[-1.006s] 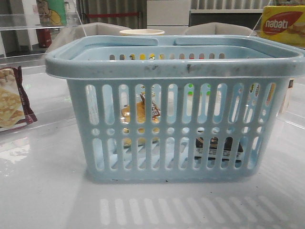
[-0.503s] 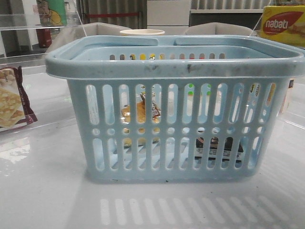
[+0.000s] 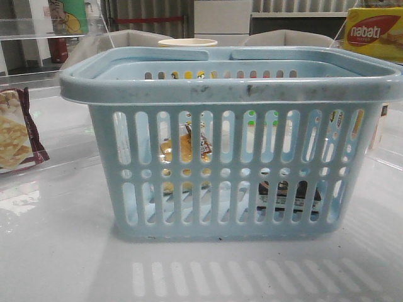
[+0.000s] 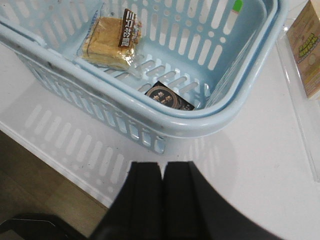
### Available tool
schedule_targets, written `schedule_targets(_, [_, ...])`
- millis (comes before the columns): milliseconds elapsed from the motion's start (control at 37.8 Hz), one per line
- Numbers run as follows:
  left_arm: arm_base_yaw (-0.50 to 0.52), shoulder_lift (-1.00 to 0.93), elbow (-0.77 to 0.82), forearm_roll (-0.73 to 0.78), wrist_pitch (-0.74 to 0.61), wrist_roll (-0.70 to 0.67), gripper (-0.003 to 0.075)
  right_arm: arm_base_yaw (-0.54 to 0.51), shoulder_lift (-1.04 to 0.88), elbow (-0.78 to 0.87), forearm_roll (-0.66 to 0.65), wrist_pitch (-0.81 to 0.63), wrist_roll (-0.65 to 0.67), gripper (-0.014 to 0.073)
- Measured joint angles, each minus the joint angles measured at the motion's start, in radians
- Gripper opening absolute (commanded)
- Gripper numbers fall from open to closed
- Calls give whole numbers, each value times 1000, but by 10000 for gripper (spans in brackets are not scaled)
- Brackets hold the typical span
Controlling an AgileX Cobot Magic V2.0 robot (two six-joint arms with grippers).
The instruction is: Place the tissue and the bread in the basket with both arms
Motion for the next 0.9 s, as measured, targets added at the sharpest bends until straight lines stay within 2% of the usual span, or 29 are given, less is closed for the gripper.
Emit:
schedule_targets(185, [60,-56,184,-4,-162,0,91,0,0,0,0,0,0,29])
schedule_targets(291, [72,-56,186,-6,-203,0,91,0,0,0,0,0,0,29])
schedule_targets(900, [62,-56,186,-6,-229,0,91,0,0,0,0,0,0,29])
